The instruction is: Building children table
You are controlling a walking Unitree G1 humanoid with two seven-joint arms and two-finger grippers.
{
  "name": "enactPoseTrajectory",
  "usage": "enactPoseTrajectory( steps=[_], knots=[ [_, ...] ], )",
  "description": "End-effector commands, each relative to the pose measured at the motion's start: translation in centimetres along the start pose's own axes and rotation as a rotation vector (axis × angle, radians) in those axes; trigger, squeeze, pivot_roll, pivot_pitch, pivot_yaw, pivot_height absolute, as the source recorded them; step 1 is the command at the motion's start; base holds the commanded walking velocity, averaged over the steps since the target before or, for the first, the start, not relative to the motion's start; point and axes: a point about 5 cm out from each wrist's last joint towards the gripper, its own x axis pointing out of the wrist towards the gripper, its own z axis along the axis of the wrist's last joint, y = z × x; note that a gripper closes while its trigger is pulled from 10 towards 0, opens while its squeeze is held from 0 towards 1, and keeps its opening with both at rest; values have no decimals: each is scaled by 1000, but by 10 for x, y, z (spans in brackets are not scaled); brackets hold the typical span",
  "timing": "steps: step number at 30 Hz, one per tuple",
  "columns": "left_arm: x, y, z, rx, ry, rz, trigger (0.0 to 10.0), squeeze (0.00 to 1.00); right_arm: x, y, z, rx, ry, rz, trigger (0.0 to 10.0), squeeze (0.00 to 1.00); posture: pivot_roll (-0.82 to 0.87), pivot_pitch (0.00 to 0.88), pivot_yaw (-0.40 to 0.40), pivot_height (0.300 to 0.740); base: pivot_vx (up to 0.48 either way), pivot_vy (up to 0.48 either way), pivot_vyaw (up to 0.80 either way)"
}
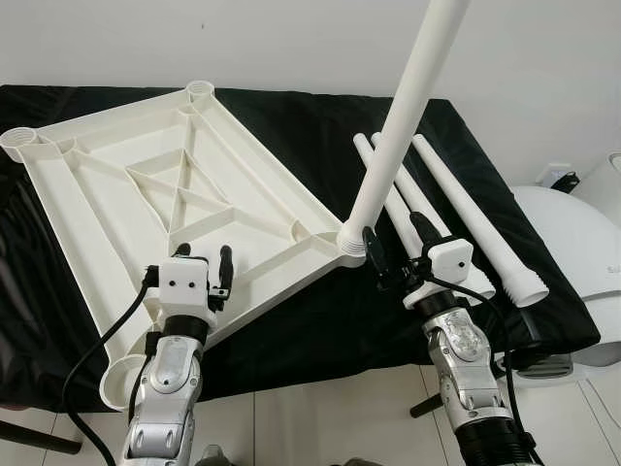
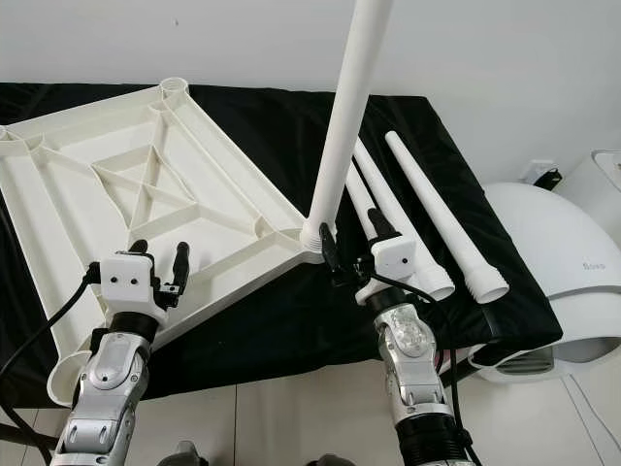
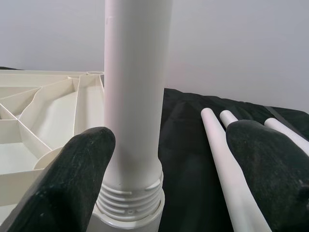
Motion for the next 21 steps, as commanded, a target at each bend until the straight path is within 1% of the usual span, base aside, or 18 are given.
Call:
enactPoseTrajectory(
  steps=[1,21],
  knots=[
    [-5,-2,-9,-11,50,-15,10000,0,-1,0,-2,7,9,1,10000,0,82,80,-90,740,0,0,0],
    [-4,-1,-8,-3,56,-2,10000,0,0,-2,0,8,5,-24,10000,0,76,109,-83,740,0,0,0]
  ],
)
